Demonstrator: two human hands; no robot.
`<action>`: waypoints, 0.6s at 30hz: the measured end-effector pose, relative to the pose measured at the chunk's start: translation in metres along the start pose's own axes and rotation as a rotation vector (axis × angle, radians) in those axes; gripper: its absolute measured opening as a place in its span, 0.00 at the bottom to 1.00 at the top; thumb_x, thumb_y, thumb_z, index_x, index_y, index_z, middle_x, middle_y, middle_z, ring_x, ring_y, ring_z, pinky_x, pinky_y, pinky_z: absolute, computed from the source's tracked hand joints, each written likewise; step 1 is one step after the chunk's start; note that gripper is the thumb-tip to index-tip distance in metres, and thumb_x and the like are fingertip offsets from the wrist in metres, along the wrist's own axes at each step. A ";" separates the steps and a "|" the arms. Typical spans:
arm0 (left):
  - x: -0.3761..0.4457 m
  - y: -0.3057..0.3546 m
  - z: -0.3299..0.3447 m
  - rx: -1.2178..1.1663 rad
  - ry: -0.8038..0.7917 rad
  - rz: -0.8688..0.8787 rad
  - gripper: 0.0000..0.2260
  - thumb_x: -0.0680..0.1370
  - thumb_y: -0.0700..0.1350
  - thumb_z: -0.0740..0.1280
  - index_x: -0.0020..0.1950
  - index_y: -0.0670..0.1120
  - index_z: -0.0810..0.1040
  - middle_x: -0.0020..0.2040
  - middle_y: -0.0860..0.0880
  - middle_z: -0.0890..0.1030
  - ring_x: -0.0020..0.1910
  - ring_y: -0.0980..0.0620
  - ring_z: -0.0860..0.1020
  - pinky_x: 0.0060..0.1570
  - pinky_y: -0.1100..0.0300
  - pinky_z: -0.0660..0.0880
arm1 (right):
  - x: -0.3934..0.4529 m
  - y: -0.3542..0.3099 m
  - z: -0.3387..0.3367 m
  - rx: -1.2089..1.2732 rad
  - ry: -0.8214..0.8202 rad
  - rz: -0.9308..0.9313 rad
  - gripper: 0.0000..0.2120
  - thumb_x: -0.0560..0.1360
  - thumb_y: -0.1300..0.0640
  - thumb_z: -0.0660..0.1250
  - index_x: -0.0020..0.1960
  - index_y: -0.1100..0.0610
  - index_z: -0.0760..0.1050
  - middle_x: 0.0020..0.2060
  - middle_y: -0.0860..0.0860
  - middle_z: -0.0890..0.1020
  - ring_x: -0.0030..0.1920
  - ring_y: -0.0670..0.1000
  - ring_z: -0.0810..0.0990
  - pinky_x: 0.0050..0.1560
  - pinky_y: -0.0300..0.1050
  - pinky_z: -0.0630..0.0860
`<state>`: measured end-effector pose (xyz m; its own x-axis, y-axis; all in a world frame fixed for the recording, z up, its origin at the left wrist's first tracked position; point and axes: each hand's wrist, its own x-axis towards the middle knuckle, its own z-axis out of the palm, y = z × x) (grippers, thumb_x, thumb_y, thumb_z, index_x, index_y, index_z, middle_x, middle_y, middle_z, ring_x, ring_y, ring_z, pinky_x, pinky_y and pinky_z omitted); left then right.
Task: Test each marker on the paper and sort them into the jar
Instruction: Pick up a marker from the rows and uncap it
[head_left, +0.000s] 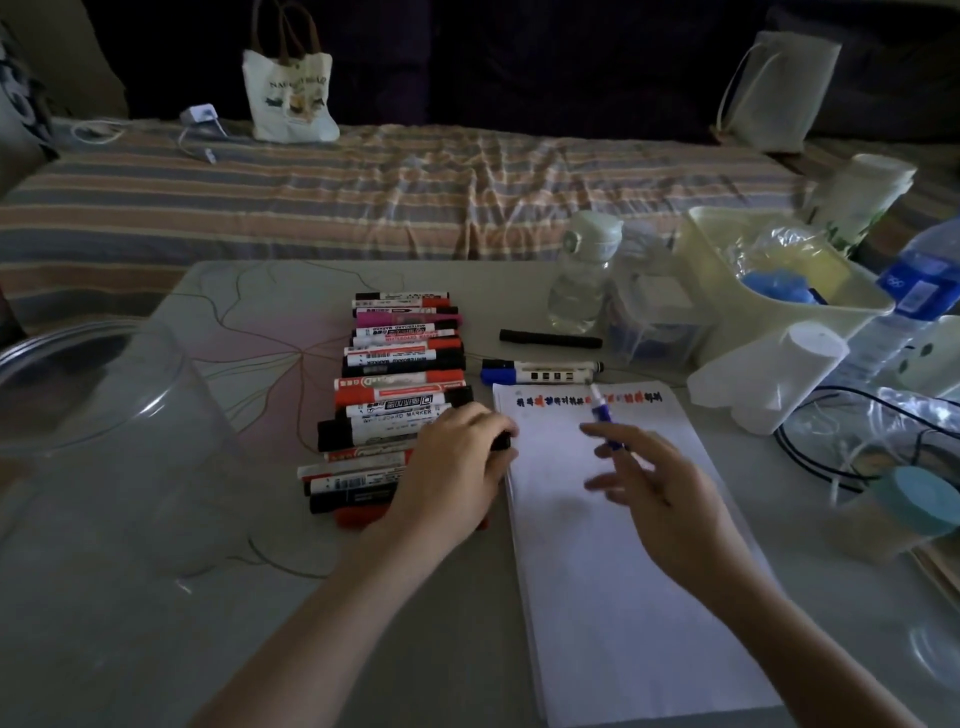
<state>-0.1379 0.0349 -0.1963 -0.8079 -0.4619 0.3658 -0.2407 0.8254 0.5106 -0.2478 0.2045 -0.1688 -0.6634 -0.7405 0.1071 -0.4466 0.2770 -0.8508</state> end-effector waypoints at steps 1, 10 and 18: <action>0.003 -0.002 0.004 0.055 -0.010 0.019 0.11 0.77 0.44 0.68 0.60 0.48 0.79 0.56 0.52 0.79 0.55 0.53 0.75 0.57 0.54 0.73 | 0.004 -0.002 -0.003 0.116 0.005 0.042 0.23 0.80 0.69 0.57 0.58 0.41 0.74 0.57 0.44 0.77 0.53 0.44 0.82 0.52 0.41 0.80; 0.007 -0.012 0.033 0.261 0.045 0.072 0.09 0.74 0.49 0.70 0.54 0.51 0.82 0.52 0.55 0.82 0.54 0.51 0.76 0.57 0.53 0.64 | 0.035 0.002 -0.009 0.585 0.184 0.272 0.13 0.72 0.52 0.69 0.53 0.58 0.79 0.30 0.48 0.77 0.32 0.46 0.72 0.33 0.39 0.70; 0.005 -0.020 0.037 0.239 0.033 0.060 0.12 0.74 0.57 0.68 0.50 0.52 0.84 0.55 0.54 0.84 0.56 0.52 0.77 0.56 0.52 0.63 | 0.079 0.004 0.018 0.399 0.143 0.203 0.09 0.79 0.54 0.62 0.50 0.58 0.78 0.37 0.53 0.85 0.36 0.51 0.84 0.31 0.41 0.76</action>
<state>-0.1564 0.0279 -0.2333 -0.8074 -0.4170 0.4174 -0.3164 0.9031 0.2903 -0.2912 0.1360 -0.1734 -0.8023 -0.5959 -0.0354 -0.0523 0.1291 -0.9902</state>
